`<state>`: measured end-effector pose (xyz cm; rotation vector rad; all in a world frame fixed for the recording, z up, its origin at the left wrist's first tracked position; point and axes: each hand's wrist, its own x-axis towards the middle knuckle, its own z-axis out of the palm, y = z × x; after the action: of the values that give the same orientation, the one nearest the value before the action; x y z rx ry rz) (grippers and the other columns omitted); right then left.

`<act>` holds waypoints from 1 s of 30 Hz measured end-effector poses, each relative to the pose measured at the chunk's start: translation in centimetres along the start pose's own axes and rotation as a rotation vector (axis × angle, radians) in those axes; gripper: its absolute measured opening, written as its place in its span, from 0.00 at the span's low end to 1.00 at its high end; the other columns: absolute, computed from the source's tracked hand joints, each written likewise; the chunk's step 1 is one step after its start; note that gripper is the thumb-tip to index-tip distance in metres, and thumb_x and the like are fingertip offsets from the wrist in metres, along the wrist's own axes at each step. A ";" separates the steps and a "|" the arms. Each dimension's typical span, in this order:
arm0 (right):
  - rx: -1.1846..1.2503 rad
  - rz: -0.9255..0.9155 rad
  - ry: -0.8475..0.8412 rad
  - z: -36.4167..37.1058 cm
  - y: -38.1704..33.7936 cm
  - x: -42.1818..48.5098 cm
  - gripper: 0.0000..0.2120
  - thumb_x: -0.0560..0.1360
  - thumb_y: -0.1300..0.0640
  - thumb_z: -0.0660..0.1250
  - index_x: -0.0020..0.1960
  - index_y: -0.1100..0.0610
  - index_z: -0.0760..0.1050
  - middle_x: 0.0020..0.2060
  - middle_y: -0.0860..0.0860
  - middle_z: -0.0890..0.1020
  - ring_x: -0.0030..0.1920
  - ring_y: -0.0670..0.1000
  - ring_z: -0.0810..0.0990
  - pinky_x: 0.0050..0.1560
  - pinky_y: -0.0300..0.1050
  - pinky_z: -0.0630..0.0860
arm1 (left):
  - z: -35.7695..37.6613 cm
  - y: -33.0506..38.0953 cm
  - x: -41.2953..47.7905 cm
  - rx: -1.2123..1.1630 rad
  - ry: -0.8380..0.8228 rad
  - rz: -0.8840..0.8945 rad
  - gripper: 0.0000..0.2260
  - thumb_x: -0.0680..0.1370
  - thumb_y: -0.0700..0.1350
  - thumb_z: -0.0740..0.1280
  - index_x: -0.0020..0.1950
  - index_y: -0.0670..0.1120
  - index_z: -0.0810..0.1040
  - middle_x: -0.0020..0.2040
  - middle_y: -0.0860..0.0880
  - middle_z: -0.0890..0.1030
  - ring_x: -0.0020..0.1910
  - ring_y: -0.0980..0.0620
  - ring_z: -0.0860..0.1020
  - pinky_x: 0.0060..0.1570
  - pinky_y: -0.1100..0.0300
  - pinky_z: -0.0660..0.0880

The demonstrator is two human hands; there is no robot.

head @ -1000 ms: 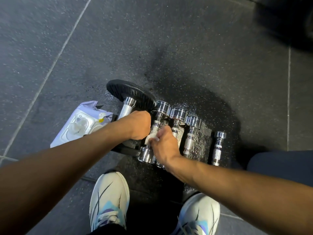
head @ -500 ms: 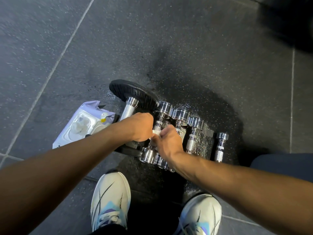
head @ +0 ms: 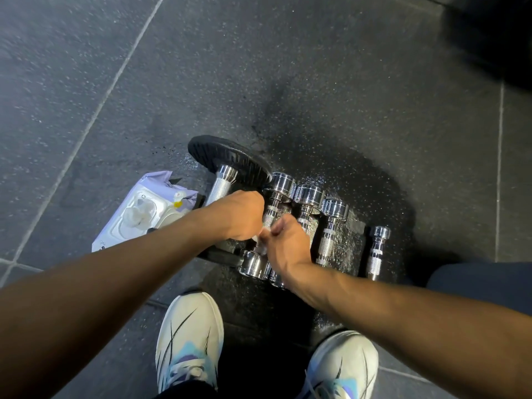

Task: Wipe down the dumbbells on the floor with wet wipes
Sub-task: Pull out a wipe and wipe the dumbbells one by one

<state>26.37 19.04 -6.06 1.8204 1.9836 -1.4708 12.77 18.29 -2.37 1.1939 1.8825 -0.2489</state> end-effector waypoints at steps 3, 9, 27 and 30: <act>0.194 0.060 0.042 -0.7 -1.2 1.4 0.13 0.79 0.65 0.69 0.41 0.57 0.66 0.39 0.56 0.75 0.39 0.53 0.76 0.45 0.48 0.83 | 0.1 0.1 0.1 -0.005 0.018 -0.014 0.07 0.81 0.41 0.64 0.54 0.45 0.82 0.38 0.49 0.76 0.33 0.53 0.73 0.37 0.58 0.74; 0.008 0.035 -0.001 -0.1 -0.1 0.0 0.10 0.79 0.56 0.70 0.44 0.56 0.70 0.38 0.51 0.74 0.43 0.52 0.77 0.54 0.53 0.82 | 0.0 0.0 -0.5 -0.043 0.013 -0.013 0.11 0.81 0.41 0.65 0.61 0.43 0.82 0.51 0.45 0.82 0.45 0.48 0.80 0.49 0.53 0.80; -0.639 -0.751 -0.020 -2.7 0.3 0.4 0.23 0.76 0.74 0.65 0.70 0.63 0.74 0.71 0.59 0.74 0.54 0.55 0.85 0.60 0.41 0.79 | -0.2 -0.6 -0.3 0.015 0.022 0.020 0.08 0.80 0.36 0.61 0.40 0.42 0.72 0.40 0.47 0.75 0.36 0.51 0.73 0.40 0.57 0.72; -0.832 -0.905 -0.065 -4.0 0.7 1.7 0.29 0.77 0.72 0.65 0.77 0.60 0.68 0.78 0.55 0.66 0.71 0.55 0.75 0.70 0.49 0.75 | -0.2 -0.6 -0.7 0.068 0.052 0.043 0.05 0.81 0.38 0.61 0.47 0.43 0.75 0.46 0.45 0.77 0.45 0.46 0.75 0.43 0.57 0.71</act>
<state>28.56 22.82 -5.37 0.5415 2.8907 -0.5168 12.34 17.66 -1.91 1.2966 1.9036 -0.2620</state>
